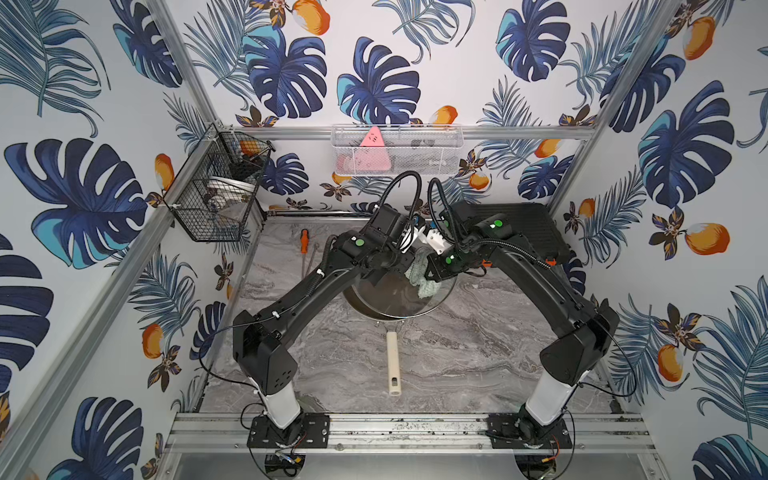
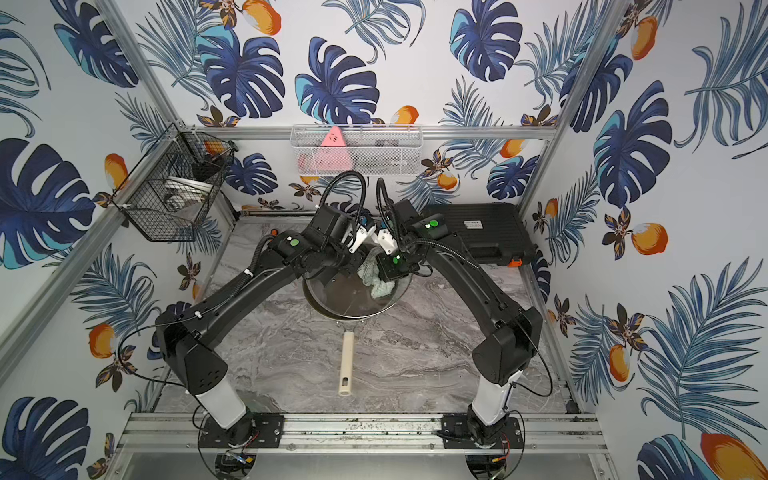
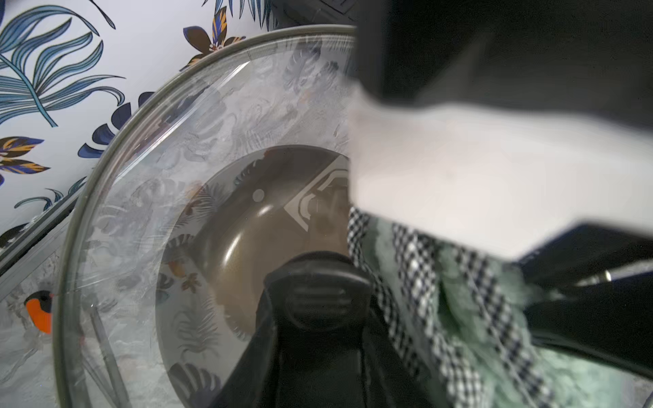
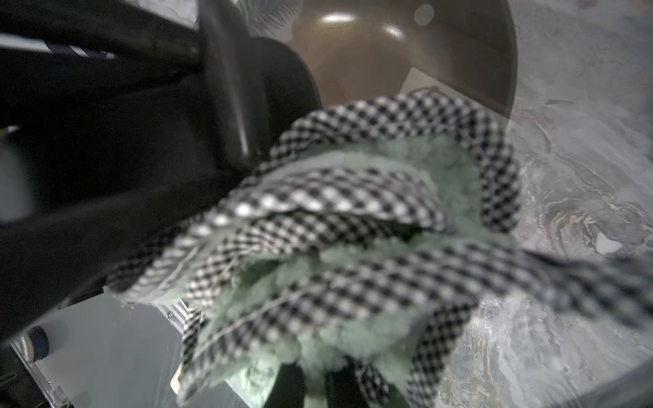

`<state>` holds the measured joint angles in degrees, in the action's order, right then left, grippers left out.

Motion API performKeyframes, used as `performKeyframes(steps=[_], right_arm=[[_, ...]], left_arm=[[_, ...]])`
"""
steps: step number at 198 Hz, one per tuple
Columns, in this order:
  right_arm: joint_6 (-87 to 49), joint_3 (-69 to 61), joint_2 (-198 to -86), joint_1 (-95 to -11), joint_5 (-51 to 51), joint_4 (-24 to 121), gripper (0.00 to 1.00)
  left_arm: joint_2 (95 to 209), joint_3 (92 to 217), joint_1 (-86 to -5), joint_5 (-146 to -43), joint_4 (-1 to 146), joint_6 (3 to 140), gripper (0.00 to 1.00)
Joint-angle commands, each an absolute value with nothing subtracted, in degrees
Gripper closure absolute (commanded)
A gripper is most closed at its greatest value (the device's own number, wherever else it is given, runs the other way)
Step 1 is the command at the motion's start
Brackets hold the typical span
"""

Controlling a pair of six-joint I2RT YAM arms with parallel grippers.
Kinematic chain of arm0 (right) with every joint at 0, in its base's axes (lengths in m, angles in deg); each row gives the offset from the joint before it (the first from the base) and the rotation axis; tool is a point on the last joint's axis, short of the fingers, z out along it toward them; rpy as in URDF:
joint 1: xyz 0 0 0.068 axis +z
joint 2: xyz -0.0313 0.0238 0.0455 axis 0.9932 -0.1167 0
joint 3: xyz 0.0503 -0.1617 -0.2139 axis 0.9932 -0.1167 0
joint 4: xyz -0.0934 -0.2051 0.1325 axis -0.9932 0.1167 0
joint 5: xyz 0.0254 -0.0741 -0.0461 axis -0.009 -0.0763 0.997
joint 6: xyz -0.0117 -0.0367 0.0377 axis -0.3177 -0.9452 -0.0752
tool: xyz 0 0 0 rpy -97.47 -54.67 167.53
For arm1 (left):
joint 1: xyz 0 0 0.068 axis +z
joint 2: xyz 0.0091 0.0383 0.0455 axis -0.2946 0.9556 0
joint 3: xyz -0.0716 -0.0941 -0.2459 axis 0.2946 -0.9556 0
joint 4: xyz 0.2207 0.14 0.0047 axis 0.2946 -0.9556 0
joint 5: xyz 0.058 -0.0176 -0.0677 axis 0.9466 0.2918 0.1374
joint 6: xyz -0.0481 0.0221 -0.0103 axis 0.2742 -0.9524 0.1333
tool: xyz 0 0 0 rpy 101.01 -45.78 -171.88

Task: Wipe the pot lid with a cloth
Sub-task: Wipe the pot lid.

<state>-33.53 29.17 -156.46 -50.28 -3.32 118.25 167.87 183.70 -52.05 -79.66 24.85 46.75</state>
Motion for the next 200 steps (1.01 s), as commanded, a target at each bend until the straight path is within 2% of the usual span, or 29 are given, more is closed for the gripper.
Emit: performKeyframes(steps=[1, 64, 200], right_arm=[[-33.23, 28.39, -156.69, -48.49, -2.94, 116.55, 1.0], [-30.78, 26.5, -155.59, -45.12, 0.03, 115.31, 1.0], [-28.32, 22.49, -148.94, -45.26, 7.47, 114.01, 1.0]], left_arm=[[168.04, 185.3, -52.42, -79.07, 30.83, 48.34, 1.0], [169.71, 187.05, -52.48, -77.37, 30.29, 49.8, 1.0], [167.06, 182.58, -52.41, -75.51, 34.81, 53.35, 1.0]])
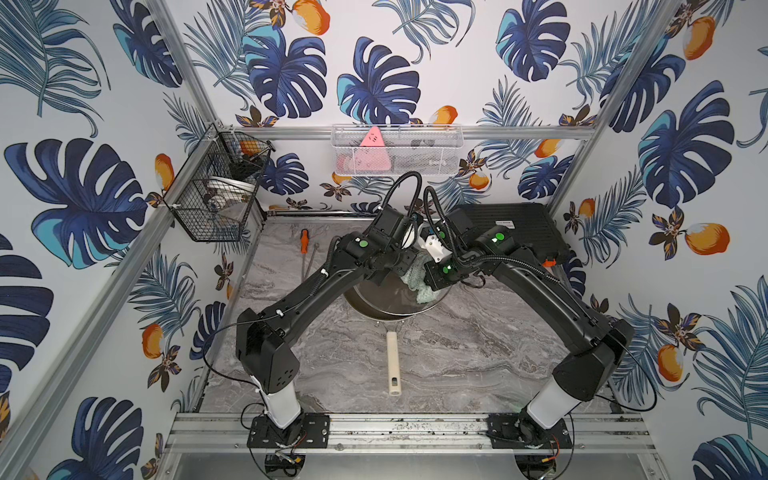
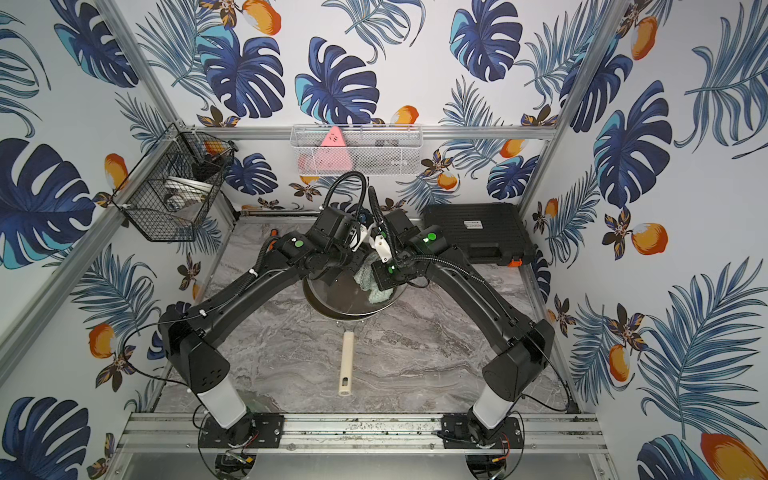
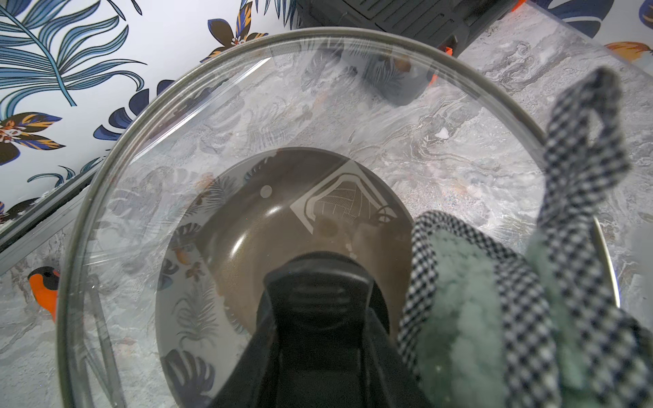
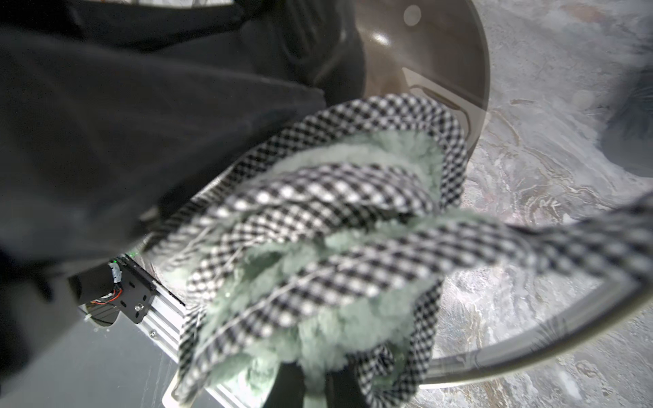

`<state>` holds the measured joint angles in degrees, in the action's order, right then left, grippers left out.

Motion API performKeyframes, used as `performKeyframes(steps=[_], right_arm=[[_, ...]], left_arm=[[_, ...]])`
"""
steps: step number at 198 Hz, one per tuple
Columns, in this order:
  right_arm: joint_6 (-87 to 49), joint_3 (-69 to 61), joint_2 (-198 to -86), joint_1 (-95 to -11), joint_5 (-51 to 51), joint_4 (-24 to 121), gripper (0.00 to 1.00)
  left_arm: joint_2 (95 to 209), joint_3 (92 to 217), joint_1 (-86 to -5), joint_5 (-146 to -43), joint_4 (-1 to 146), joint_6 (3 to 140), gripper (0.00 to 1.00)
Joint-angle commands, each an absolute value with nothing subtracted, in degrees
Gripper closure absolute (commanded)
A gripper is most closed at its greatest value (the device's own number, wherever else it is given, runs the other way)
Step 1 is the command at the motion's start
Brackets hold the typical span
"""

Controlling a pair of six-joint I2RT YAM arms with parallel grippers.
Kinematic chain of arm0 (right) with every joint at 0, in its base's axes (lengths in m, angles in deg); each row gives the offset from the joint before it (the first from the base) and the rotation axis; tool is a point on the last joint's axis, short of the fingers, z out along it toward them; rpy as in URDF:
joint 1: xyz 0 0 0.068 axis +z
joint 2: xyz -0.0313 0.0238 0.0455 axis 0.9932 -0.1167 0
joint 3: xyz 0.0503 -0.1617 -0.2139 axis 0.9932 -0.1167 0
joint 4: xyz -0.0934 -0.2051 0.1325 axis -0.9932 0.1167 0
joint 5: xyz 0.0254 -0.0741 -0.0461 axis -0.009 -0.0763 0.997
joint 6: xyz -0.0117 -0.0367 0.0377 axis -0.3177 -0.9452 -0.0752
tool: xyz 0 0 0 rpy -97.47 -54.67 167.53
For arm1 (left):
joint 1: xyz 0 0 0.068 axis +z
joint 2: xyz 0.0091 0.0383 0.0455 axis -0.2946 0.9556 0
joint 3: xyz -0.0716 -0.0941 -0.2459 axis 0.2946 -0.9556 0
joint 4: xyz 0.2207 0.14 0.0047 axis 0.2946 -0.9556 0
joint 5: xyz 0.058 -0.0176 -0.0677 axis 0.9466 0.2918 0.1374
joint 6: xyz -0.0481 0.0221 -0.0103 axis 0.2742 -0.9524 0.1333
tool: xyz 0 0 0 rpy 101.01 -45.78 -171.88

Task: Wipe the pot lid with a cloth
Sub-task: Wipe the pot lid.

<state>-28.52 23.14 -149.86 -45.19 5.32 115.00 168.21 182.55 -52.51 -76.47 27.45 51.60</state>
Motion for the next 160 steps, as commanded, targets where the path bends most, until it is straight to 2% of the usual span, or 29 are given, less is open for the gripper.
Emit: performKeyframes(steps=[1, 160], right_arm=[[-28.34, 22.49, -148.95, -45.3, 7.5, 114.06, 1.0], [-25.82, 16.61, -146.57, -43.78, 0.33, 107.6, 1.0]], left_arm=[[167.07, 182.58, -52.39, -75.51, 34.79, 53.38, 1.0], [171.46, 187.58, -52.34, -72.96, 34.1, 56.4, 1.0]])
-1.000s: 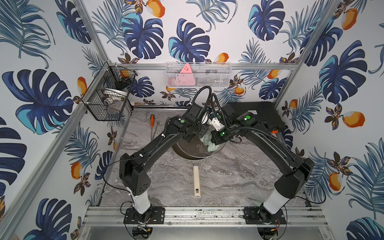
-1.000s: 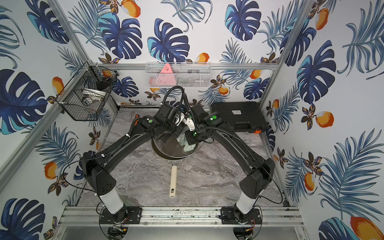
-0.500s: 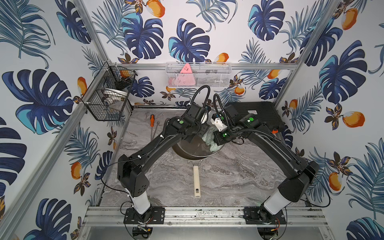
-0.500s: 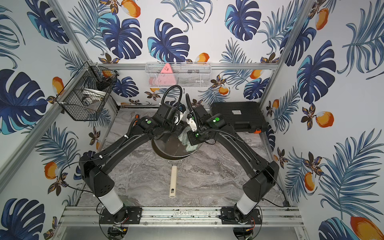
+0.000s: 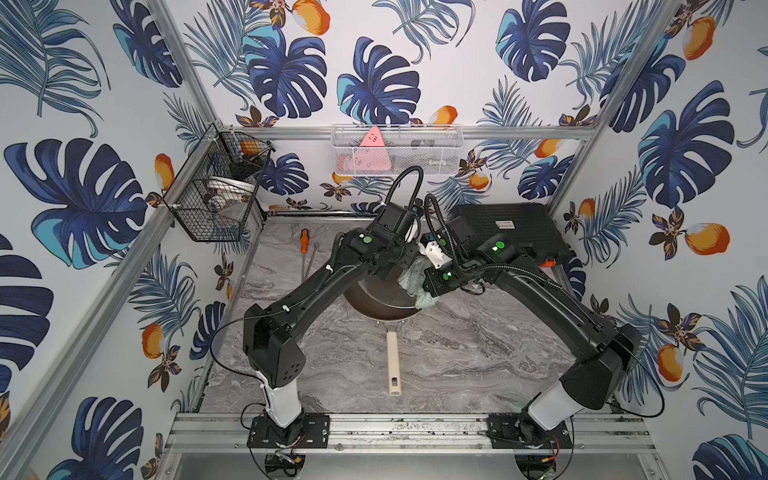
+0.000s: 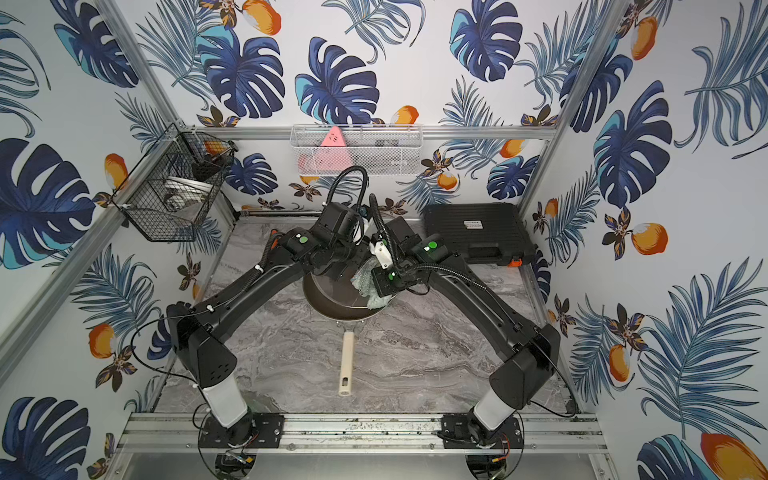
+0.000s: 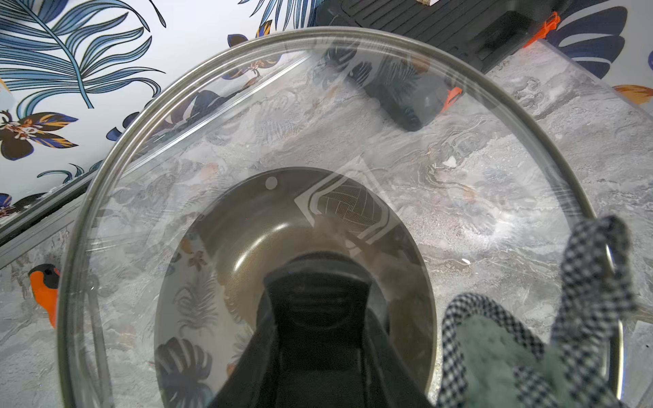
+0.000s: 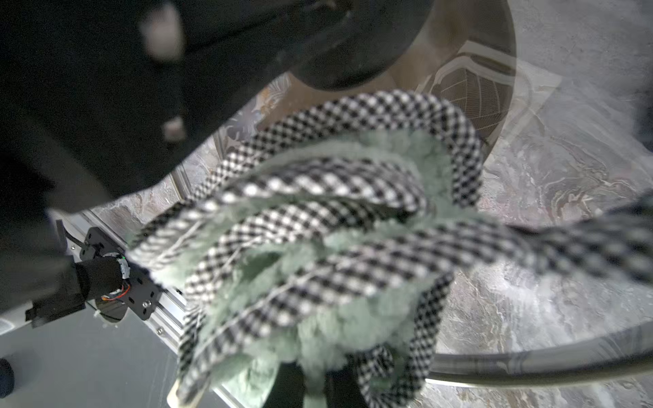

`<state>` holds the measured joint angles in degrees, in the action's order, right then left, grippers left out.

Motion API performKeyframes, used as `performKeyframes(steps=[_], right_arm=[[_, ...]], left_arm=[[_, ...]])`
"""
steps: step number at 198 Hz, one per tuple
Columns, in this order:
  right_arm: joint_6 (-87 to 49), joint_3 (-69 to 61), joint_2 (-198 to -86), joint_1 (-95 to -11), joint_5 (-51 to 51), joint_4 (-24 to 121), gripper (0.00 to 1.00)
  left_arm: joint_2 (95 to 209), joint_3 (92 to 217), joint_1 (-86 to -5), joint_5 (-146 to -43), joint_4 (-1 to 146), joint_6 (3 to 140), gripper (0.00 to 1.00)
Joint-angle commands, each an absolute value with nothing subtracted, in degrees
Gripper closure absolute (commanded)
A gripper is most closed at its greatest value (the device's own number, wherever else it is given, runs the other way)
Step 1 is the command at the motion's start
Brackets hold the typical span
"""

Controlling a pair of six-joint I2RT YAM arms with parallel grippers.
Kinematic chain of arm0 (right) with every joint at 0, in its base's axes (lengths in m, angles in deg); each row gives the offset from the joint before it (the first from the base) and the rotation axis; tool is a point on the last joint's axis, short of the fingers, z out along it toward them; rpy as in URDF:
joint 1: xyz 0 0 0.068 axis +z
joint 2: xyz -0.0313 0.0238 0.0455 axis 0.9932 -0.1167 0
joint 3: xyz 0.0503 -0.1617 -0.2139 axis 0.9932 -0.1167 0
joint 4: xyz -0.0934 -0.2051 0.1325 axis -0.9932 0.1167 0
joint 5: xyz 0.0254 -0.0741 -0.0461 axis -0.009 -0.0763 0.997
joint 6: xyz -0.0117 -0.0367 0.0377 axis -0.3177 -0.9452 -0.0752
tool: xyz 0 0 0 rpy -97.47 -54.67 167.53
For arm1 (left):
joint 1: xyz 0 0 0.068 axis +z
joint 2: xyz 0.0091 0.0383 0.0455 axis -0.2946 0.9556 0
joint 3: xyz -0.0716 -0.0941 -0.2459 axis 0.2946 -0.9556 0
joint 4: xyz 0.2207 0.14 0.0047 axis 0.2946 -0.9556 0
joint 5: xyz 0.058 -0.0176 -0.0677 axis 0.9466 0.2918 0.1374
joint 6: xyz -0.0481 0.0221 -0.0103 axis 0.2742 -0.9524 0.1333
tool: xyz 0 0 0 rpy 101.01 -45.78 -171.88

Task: Wipe the pot lid with a cloth
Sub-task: Wipe the pot lid.

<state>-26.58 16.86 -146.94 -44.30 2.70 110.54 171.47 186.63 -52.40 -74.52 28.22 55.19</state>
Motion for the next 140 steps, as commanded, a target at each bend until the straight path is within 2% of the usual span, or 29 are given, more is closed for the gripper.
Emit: performKeyframes(steps=[1, 100, 140], right_arm=[[-25.77, 16.61, -146.57, -43.77, 0.33, 107.55, 1.0], [-24.76, 15.68, -146.67, -42.87, 0.15, 107.18, 1.0], [-24.93, 16.08, -147.23, -42.87, 3.01, 108.13, 1.0]], left_arm=[[171.47, 187.59, -52.32, -72.96, 34.13, 56.44, 1.0], [172.61, 189.71, -52.1, -72.2, 34.58, 59.03, 1.0], [171.66, 188.36, -52.09, -73.71, 35.22, 58.69, 1.0]])
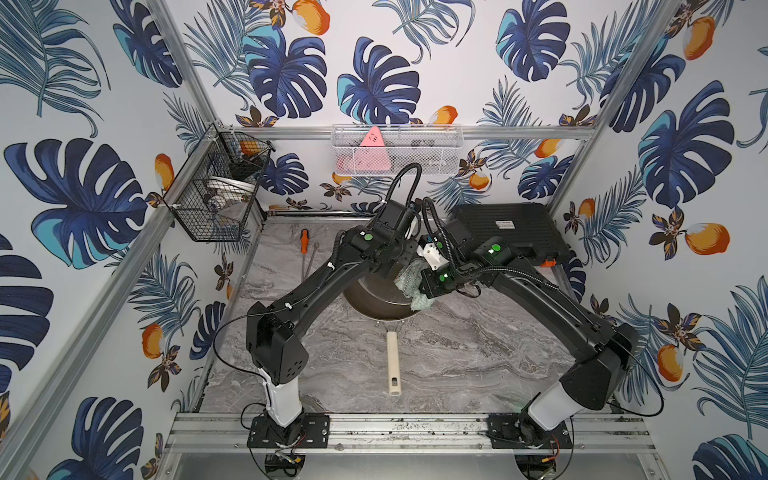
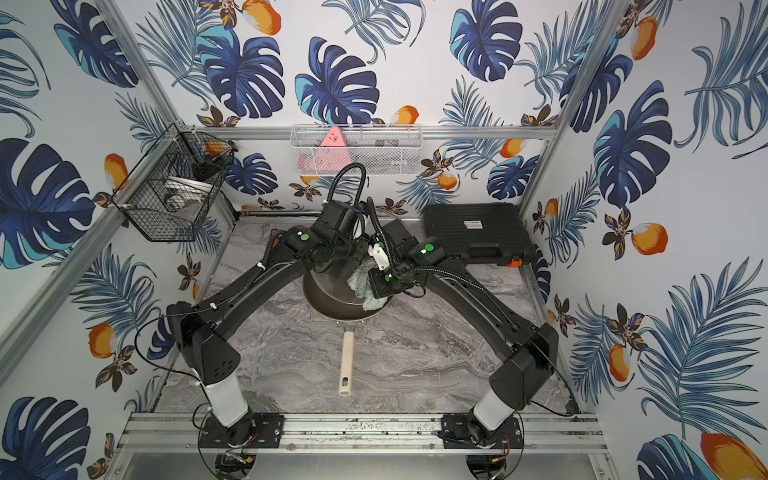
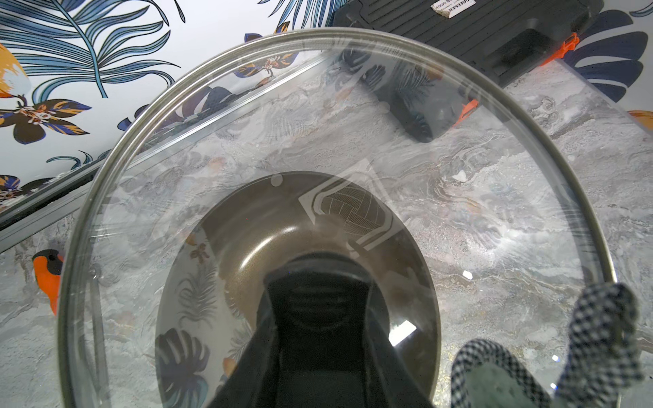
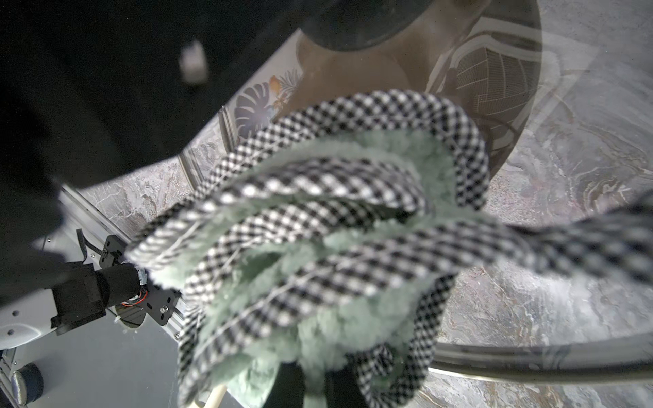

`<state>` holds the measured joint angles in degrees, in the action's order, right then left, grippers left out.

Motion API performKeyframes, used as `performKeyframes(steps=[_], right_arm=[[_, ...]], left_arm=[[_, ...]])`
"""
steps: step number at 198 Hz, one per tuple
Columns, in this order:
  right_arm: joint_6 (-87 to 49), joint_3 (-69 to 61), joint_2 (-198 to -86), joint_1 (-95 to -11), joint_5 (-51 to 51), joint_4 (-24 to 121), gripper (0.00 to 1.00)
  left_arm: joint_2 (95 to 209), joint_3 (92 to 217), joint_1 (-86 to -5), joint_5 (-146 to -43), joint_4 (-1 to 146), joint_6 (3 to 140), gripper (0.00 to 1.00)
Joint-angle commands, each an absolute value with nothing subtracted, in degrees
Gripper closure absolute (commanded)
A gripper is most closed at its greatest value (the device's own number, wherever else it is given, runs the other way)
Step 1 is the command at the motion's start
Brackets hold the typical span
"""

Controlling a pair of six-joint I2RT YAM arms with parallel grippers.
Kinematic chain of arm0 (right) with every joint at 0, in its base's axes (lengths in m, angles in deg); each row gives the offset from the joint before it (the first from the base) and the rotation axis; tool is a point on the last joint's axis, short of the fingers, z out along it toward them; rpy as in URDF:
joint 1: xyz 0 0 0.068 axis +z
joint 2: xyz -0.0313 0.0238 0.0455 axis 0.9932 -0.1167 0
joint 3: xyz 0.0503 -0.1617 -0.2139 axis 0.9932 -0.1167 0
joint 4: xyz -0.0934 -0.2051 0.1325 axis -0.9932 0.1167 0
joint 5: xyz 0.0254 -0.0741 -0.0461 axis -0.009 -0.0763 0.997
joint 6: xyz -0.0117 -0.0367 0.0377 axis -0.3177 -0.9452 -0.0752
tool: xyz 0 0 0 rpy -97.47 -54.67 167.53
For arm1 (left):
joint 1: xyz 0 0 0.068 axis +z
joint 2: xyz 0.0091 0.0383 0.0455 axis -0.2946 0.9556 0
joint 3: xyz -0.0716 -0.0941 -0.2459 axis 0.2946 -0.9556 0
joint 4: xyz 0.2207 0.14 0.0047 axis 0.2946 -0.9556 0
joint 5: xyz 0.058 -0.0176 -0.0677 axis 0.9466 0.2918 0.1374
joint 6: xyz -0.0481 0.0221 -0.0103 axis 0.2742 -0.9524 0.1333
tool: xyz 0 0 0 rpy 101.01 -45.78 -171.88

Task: Wipe the pot lid with a cloth
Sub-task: Wipe the pot lid.

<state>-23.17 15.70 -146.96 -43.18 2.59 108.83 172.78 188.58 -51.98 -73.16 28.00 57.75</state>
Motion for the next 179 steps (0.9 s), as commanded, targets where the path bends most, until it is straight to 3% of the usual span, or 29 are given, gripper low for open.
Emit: performKeyframes(steps=[1, 179], right_arm=[[-24.93, 16.16, -147.21, -42.87, 3.12, 108.13, 1.0], [-25.35, 18.64, -147.41, -44.49, 17.27, 109.78, 1.0]], left_arm=[[171.61, 188.29, -52.1, -73.73, 35.22, 58.64, 1.0], [167.81, 184.83, -52.04, -77.31, 35.09, 56.96, 1.0]])
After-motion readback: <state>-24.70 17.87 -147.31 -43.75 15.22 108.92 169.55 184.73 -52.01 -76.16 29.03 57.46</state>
